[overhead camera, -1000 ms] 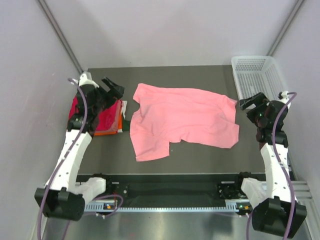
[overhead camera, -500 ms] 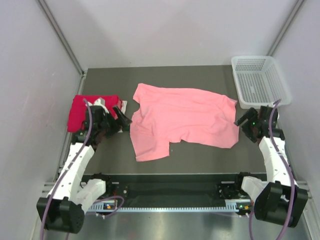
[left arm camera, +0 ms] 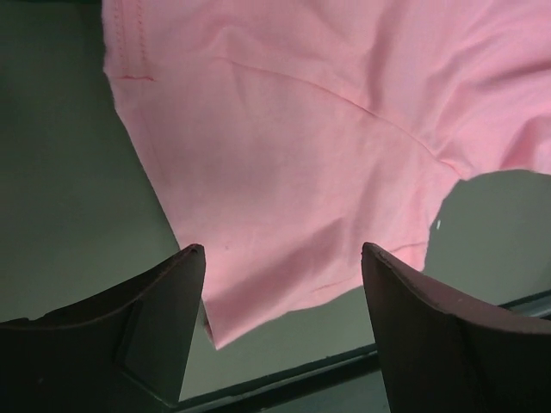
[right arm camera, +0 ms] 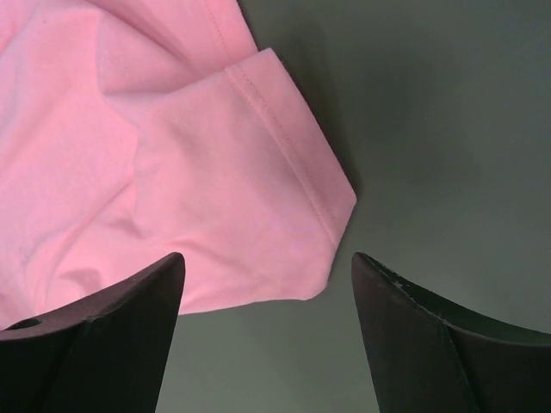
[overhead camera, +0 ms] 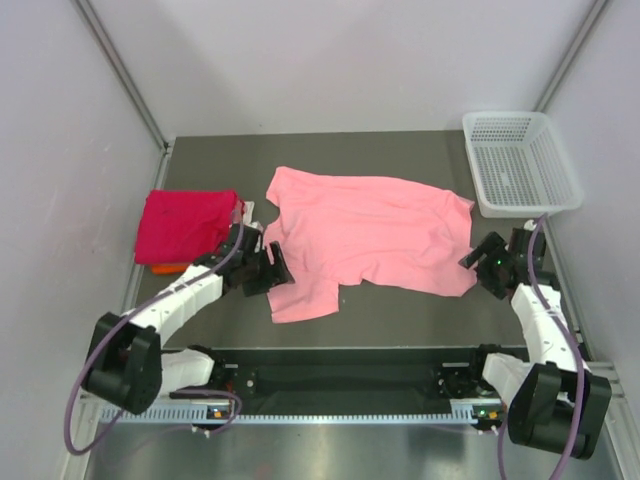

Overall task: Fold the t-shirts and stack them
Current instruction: Flatten the tshirt out

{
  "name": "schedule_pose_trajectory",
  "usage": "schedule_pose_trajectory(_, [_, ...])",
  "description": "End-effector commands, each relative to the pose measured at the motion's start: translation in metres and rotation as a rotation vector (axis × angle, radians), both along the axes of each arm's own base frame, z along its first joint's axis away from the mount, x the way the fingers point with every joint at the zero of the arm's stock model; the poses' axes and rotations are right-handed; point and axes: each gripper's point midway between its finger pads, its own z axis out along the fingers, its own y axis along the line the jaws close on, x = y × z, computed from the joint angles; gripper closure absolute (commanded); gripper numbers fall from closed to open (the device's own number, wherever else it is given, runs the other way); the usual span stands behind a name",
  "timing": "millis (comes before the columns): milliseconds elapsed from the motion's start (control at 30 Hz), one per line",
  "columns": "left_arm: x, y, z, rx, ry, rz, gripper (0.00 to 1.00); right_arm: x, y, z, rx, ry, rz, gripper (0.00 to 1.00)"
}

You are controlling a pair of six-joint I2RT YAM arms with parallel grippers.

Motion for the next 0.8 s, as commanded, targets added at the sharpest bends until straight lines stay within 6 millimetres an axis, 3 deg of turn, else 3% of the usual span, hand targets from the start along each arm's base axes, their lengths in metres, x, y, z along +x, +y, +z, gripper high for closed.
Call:
schedule_pose_trajectory(0, [0.035,-0.008,0.010,-0.006,-0.090,0.018,0.22,0.010,0.002,0.007,0.009,-0.065,0.018,0.22])
schedule_pose_trajectory(33, [0.035,-0.010,0.000,0.004,-0.058,0.010,0.23,0.010,0.002,0.005,0.010,-0.064,0.017,0.22])
schedule_pose_trajectory(100, [0.045,-0.012,-0.001,0.037,-0.059,0.011,0.29,0.011,0.002,0.001,0.016,-0.055,0.018,0.22])
schedule_pose_trajectory(400, [0.076,-0.026,-0.032,0.172,0.008,-0.017,0.29,0.018,0.005,-0.005,0.038,-0.053,0.029,0.23])
schedule_pose_trajectory(433, [0.075,-0.025,-0.043,0.189,0.041,-0.023,0.29,0.018,0.005,-0.006,0.036,-0.050,0.029,0.23])
schedule_pose_trajectory(500, [0.086,-0.030,-0.043,0.195,0.044,-0.031,0.29,0.020,0.004,-0.007,0.038,-0.052,0.029,0.23])
schedule_pose_trajectory(533, [0.090,-0.025,-0.056,0.242,0.067,-0.020,0.29,0.021,0.005,-0.008,0.039,-0.052,0.030,0.23])
schedule_pose_trajectory(567, [0.102,-0.030,-0.051,0.241,0.059,-0.019,0.29,0.021,0.005,-0.009,0.045,-0.050,0.033,0.23])
schedule_pose_trajectory(633, [0.108,-0.031,-0.067,0.272,0.107,-0.026,0.29,0.023,0.005,-0.010,0.045,-0.050,0.033,0.23])
schedule_pose_trajectory(667, [0.120,-0.036,-0.062,0.269,0.097,-0.026,0.29,0.023,0.005,-0.012,0.048,-0.043,0.036,0.23])
schedule_pose_trajectory(700, [0.122,-0.036,-0.077,0.288,0.135,-0.023,0.29,0.024,0.005,-0.012,0.050,-0.043,0.034,0.23])
schedule_pose_trajectory(733, [0.127,-0.036,-0.080,0.294,0.144,-0.014,0.29,0.024,0.006,-0.013,0.053,-0.039,0.034,0.23])
schedule_pose_trajectory(767, [0.142,-0.038,-0.076,0.294,0.119,0.000,0.29,0.024,0.006,-0.015,0.056,-0.032,0.036,0.23])
